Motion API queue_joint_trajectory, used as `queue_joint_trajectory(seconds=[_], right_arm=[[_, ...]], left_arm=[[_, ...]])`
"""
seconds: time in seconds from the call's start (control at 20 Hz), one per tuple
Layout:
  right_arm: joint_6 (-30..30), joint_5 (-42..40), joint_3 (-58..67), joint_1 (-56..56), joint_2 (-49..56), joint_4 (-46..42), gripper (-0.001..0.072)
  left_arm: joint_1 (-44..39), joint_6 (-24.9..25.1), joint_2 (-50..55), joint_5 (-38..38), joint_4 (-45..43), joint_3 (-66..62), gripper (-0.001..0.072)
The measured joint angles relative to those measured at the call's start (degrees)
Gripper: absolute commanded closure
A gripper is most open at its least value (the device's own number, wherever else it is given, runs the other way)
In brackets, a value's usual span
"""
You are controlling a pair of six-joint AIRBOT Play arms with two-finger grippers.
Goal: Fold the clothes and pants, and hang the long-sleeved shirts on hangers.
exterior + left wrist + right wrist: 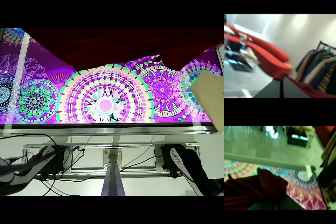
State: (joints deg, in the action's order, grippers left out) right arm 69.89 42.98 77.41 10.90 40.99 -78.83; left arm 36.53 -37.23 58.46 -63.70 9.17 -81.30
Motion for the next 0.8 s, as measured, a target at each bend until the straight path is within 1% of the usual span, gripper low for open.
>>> queue_joint_trajectory(seconds=[0.05,0.1,0.2,0.35,0.45,0.5,0.6,0.7,0.8], right_arm=[[0.02,1.64,0.2,0.04,-2.12,0.39,0.07],[0.04,4.17,0.37,0.07,-3.98,0.74,0.07],[0.07,11.17,0.48,0.11,-6.21,1.68,0.07],[0.09,19.87,-2.03,0.11,-6.08,3.61,0.07],[0.11,21.4,-5.9,0.11,-3.87,4.94,0.07],[0.13,21.0,-8.46,0.11,-1.99,5.62,0.07],[0.13,17.05,-13.64,0.11,2.75,7.63,0.07],[0.15,10.71,-18.32,0.11,9.2,10.03,0.0699],[0.15,2.69,-21.38,0.11,16.72,12.0,0.0699]], left_arm=[[0.68,-0.09,-1.6,0.7,-1.92,-0.09,0.07],[1.16,-1.46,-3.17,1.6,-4.55,-0.15,0.07],[1.22,-6.34,-5.18,3.43,-12.07,-0.24,0.07],[-1.66,-14.43,-4.52,5.95,-28.09,-0.26,0.07],[-5.46,-18.56,-1.03,7.06,-38.07,-0.26,0.07],[-8.09,-20.0,1.79,7.61,-42.07,-0.26,0.07],[-13.62,-21.57,8.94,9.05,-48.17,-0.24,0.0699],[-18.95,-22.64,17.33,13.44,-51.71,-0.24,0.0699],[-23.56,-23.1,25.46,19.78,-53.79,-0.24,0.07]])
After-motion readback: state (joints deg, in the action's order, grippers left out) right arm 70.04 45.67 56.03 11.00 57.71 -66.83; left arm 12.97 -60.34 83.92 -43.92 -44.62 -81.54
